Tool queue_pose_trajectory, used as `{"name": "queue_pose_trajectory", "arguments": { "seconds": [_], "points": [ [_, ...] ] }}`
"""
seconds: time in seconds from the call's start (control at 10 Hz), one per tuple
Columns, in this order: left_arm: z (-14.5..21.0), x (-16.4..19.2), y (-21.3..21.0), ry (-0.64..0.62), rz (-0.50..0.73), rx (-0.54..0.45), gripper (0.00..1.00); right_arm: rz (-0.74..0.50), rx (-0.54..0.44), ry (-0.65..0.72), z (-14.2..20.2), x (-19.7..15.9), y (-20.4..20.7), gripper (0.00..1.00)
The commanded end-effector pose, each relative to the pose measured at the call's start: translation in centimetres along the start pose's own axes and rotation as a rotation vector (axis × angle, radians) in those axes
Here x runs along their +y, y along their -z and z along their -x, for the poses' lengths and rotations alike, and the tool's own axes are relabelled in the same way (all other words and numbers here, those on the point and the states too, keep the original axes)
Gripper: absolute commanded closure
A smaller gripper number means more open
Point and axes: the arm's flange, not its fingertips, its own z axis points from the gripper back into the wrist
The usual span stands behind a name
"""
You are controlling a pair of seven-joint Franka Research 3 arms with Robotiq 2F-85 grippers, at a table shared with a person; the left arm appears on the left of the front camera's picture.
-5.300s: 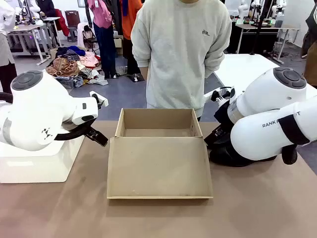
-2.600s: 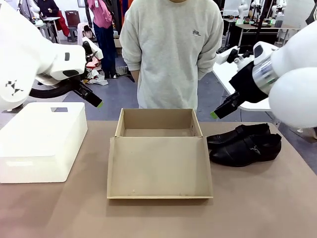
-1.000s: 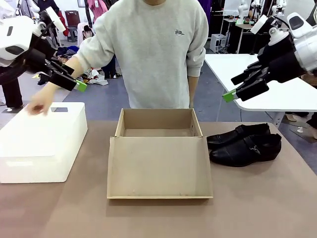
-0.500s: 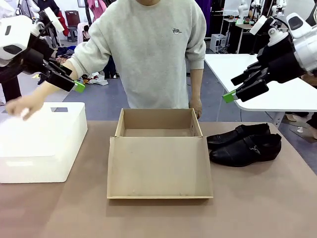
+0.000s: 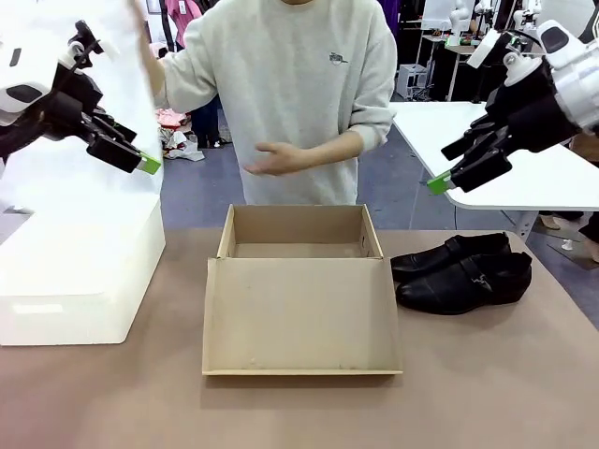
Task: Pack the shoes into the box.
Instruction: Place one shoe of the Shoes into the Shoes Box.
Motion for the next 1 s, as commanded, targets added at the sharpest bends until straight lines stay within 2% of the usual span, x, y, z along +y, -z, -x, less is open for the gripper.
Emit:
{"name": "queue_pose_trajectory", "arguments": {
  "seconds": [0.0,0.5,0.7,0.9],
  "points": [
    [-0.1,0.1,0.2,0.006,-0.002,-0.014,0.00,-0.033,0.135,-0.092,-1.3,-3.1,-1.2,0.00],
    [-0.1,0.1,0.2,0.006,-0.002,-0.014,0.00,0.018,0.442,-0.279,-0.6,-10.6,-0.8,0.00],
    [-0.1,0.1,0.2,0.006,-0.002,-0.014,0.00,-0.029,0.492,-0.381,0.6,-12.8,0.0,0.00],
    [-0.1,0.1,0.2,0.006,-0.002,-0.014,0.00,-0.055,0.547,-0.383,2.3,-15.4,1.0,0.00]
  ]
}}
